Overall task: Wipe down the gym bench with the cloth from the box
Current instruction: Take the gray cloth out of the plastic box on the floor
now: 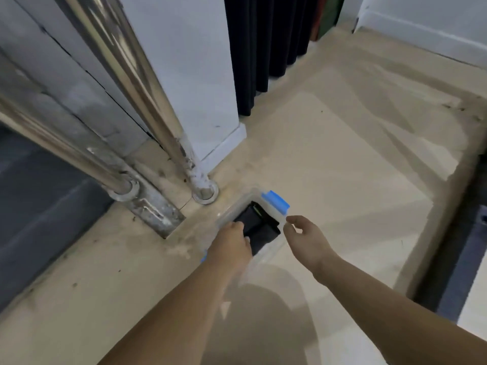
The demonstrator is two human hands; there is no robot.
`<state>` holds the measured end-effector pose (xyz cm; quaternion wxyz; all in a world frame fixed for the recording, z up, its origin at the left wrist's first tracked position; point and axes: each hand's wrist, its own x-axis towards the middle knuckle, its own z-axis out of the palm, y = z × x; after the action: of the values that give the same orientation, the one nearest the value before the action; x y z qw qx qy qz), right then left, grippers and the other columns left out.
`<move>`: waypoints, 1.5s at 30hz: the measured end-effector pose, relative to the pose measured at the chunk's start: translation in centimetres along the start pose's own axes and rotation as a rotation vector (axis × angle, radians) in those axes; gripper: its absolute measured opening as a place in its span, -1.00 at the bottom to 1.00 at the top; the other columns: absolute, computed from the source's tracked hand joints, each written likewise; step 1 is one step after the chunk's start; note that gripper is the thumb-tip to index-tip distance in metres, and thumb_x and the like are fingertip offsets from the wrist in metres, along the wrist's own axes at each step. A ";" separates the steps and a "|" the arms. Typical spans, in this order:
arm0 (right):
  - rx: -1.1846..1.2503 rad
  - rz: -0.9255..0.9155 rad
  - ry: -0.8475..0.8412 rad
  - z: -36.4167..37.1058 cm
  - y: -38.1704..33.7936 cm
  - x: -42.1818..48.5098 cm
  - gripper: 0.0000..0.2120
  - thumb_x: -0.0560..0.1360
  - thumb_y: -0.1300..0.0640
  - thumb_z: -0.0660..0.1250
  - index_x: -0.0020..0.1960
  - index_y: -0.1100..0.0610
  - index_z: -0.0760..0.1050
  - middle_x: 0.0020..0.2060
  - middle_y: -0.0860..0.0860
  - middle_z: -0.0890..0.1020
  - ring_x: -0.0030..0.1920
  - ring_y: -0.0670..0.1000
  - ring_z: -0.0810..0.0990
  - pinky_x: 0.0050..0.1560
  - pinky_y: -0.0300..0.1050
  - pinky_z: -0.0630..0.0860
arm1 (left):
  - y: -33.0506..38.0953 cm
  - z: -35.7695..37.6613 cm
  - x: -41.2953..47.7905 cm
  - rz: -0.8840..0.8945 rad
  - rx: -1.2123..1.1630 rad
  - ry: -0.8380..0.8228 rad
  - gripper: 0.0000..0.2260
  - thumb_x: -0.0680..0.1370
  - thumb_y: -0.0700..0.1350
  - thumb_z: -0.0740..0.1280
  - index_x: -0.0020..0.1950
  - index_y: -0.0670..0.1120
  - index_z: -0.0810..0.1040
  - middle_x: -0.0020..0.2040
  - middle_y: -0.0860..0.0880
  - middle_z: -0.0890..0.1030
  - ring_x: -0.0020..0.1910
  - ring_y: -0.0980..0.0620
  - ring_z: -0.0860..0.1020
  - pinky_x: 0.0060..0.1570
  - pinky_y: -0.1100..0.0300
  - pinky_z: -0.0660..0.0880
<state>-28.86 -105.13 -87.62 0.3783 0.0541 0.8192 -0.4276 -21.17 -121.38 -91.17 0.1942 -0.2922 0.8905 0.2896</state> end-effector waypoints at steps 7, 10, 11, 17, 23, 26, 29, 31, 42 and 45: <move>-0.421 -0.254 0.085 1.7 3.8 6.5 -0.56 0.68 0.00 0.18 0.55 -0.02 0.35 0.41 -0.03 0.52 0.31 0.09 0.58 0.30 0.00 0.50 | -3.4 7.7 9.4 -0.063 0.086 0.006 -0.58 0.60 -0.03 0.29 0.42 -0.10 0.33 0.40 -0.14 0.41 0.38 -0.17 0.40 0.37 -0.04 0.42; -0.424 -0.374 0.212 2.4 4.0 6.8 -0.58 0.64 0.10 0.26 0.49 0.01 0.40 0.36 -0.05 0.39 0.00 0.17 0.68 0.04 0.05 0.60 | -3.8 9.0 10.3 -0.105 0.213 0.057 -0.51 0.56 0.03 0.36 0.42 -0.10 0.34 0.36 -0.14 0.40 0.38 -0.15 0.36 0.36 -0.01 0.36; -0.434 -0.364 0.208 2.6 4.2 6.9 -0.56 0.64 0.09 0.26 0.51 0.02 0.37 0.37 -0.07 0.35 -0.04 0.16 0.67 0.01 0.03 0.59 | -3.7 9.2 10.5 -0.127 0.236 0.058 -0.51 0.53 0.04 0.40 0.39 -0.08 0.37 0.34 -0.13 0.42 0.37 -0.15 0.37 0.35 -0.01 0.36; -0.440 -0.209 0.148 2.2 4.0 7.8 -0.60 0.66 0.09 0.19 0.47 0.16 0.43 0.40 -0.07 0.39 0.07 0.10 0.64 0.04 -0.11 0.48 | -2.3 9.6 10.9 -0.172 0.197 0.039 -0.61 0.44 -0.01 0.41 0.24 0.00 0.47 0.26 -0.07 0.44 0.31 -0.12 0.40 0.33 0.02 0.35; 0.063 -0.105 0.049 -1.4 -0.8 2.6 -0.39 0.67 0.14 0.19 0.67 -0.12 0.11 0.56 -0.15 0.33 0.32 -0.08 0.44 0.29 -0.18 0.33 | 0.4 3.0 6.6 -0.116 -0.165 0.027 -0.68 0.45 0.04 0.37 0.14 -0.05 0.48 0.02 -0.02 0.63 -0.01 -0.10 0.61 -0.06 0.08 0.55; 0.353 0.028 0.102 -4.7 -4.9 -4.0 -0.48 0.64 0.10 0.26 0.58 -0.06 0.31 0.23 -0.10 0.60 0.17 -0.02 0.58 0.34 0.03 0.51 | 4.8 -4.3 1.6 -0.114 -0.361 0.106 -0.78 0.46 -0.04 0.39 0.02 -0.09 0.47 -0.08 -0.05 0.63 -0.12 -0.08 0.61 -0.08 0.01 0.61; 0.436 0.123 0.046 -8.7 -9.2 -11.2 -0.50 0.62 -0.03 0.34 0.52 0.04 0.39 0.20 -0.04 0.61 0.17 0.01 0.64 0.33 0.09 0.56 | 11.2 -12.5 -6.2 -0.138 -0.653 0.084 -0.82 0.42 -0.13 0.42 -0.03 -0.12 0.52 -0.10 -0.06 0.64 -0.10 -0.06 0.63 -0.04 -0.03 0.64; 0.470 0.139 0.006 -12.1 -13.0 -16.2 -0.44 0.58 -0.15 0.38 0.48 0.10 0.43 0.29 0.02 0.61 0.22 0.05 0.64 0.31 0.08 0.57 | 16.1 -18.1 -12.6 -0.115 -0.806 0.022 -0.85 0.41 -0.19 0.41 -0.04 -0.14 0.54 -0.12 -0.10 0.63 -0.14 -0.05 0.62 -0.17 0.07 0.60; 0.714 0.095 -0.020 -31.1 -26.7 -52.4 -0.48 0.48 -0.23 0.49 0.28 0.11 0.64 0.15 0.08 0.76 0.20 0.13 0.72 0.36 0.18 0.56 | 35.9 -40.9 -45.7 0.186 -0.824 -0.436 -0.82 0.43 -0.15 0.49 -0.01 0.04 0.64 -0.08 -0.02 0.74 -0.08 -0.02 0.72 -0.14 -0.03 0.65; 0.821 0.038 0.173 -33.8 -24.6 -60.4 -0.58 0.53 -0.03 0.50 0.27 0.21 0.62 0.17 0.16 0.74 0.26 0.22 0.68 0.40 0.28 0.51 | 39.0 -40.2 -52.3 0.265 -0.669 -0.468 -0.86 0.48 -0.09 0.49 0.00 0.01 0.59 -0.11 0.02 0.71 -0.15 0.07 0.69 -0.14 0.07 0.67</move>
<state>-15.60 -81.36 -19.35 0.2631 0.2511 0.6085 -0.7053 -13.52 -99.52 -18.11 0.2465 -0.1487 0.7093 0.6434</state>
